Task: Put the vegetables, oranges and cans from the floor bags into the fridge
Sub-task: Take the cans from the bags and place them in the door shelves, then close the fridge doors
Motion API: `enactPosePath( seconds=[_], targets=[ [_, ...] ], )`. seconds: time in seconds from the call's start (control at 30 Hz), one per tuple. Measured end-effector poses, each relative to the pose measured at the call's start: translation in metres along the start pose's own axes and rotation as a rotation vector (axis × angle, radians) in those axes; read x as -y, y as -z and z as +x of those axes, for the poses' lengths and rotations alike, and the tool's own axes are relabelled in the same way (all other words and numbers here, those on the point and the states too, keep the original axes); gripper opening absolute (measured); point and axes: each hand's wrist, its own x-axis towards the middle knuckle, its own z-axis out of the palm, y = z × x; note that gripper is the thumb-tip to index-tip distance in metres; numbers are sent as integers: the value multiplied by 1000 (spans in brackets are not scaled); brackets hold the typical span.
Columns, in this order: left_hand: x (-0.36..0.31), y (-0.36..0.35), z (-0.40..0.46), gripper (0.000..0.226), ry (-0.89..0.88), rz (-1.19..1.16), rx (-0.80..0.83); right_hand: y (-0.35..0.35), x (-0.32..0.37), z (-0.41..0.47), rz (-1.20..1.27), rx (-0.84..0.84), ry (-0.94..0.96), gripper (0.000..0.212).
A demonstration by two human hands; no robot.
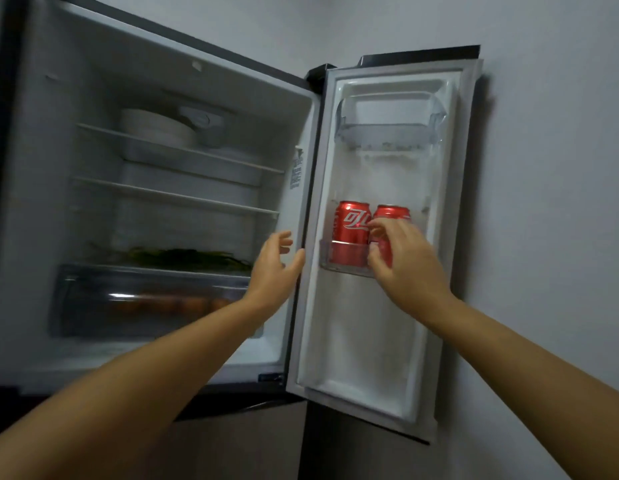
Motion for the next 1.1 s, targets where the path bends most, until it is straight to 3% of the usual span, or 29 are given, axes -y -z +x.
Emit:
enactPosePath(
  seconds=[0.17,0.37,0.5,0.6,0.67,0.77,0.93,1.1],
  targets=[
    [35,106,-56,37,81,311,-7,-56,77,-45,259,115,102,31],
    [51,282,-110,37,74,809,-107,-136,207,-68,481,325,202,28],
    [49,384,-145,42,-29,1177,-25,-165,311,-60,599,376,340,28],
    [49,449,-168,36,-99,1413,110,-185,398,-47,659,400,420,39],
    [47,473,-178,35,-201,1509,220,-199,439,-47,668,397,480,44],
    [56,509,-200,51,-267,1593,375,-211,490,-62,624,490,481,35],
    [71,512,-214,47,-296,1585,333,-218,500,-76,602,513,417,32],
    [58,501,-208,40,-499,1707,373,-214,475,-77,636,538,391,25]
  ],
)
